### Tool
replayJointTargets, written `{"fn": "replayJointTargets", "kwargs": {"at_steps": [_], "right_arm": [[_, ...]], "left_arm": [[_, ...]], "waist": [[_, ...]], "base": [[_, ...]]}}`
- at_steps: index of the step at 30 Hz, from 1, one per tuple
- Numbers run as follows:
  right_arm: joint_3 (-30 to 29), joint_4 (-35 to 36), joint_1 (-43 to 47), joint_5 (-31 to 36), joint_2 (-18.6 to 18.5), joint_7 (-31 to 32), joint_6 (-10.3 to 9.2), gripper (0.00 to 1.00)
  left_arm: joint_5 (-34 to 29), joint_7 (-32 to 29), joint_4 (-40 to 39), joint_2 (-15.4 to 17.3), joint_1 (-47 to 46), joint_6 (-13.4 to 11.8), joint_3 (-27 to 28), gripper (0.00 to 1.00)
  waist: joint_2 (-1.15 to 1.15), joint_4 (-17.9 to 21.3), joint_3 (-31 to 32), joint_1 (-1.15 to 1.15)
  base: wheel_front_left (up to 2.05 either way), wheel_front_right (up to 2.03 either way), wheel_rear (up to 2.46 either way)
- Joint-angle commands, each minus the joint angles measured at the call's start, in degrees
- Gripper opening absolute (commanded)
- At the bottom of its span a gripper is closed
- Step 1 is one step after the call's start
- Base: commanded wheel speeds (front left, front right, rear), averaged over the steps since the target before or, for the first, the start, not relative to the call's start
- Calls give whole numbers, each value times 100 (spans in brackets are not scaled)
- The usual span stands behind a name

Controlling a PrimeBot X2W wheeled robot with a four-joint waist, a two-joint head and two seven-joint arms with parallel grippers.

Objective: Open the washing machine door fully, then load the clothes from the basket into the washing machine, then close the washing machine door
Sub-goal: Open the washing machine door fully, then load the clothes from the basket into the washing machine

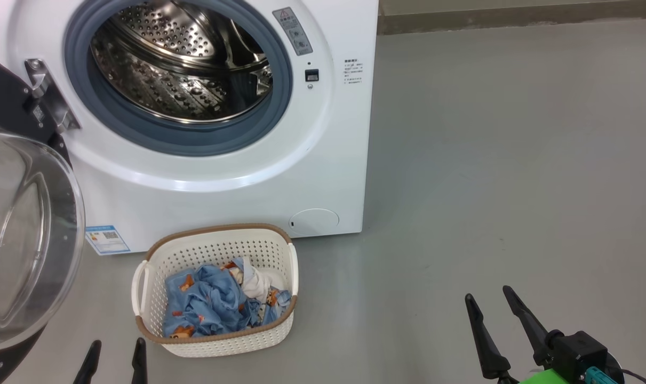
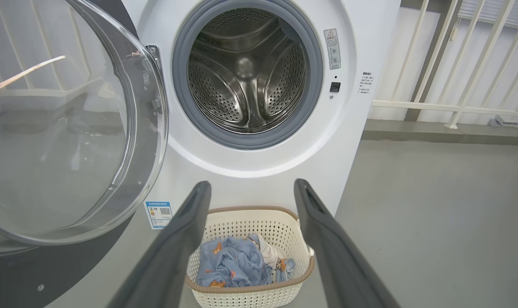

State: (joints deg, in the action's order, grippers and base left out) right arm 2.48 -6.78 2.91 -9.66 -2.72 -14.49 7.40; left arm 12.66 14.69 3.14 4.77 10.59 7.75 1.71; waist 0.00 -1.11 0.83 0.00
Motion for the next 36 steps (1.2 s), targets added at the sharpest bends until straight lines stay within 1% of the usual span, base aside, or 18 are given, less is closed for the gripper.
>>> {"fn": "replayJointTargets", "kwargs": {"at_steps": [1,23,30,36], "right_arm": [[136,130,-121,54,-16,-51,9,100],[148,84,-181,18,-16,-51,9,100],[167,64,-188,7,-16,-51,9,100],[175,57,-196,9,-16,-51,9,100]], "left_arm": [[-33,31,-113,55,-167,-26,200,100],[-27,31,102,180,-333,-26,224,100],[-6,31,137,178,-374,-26,263,100],[-16,31,135,161,-381,-26,285,100]], "waist": [[0,-1,-8,0],[0,-18,-51,0],[0,-29,-62,0],[0,-36,-78,0]], "base": [[0,0,0],[6,-6,0],[98,-98,0],[180,-180,0]]}}
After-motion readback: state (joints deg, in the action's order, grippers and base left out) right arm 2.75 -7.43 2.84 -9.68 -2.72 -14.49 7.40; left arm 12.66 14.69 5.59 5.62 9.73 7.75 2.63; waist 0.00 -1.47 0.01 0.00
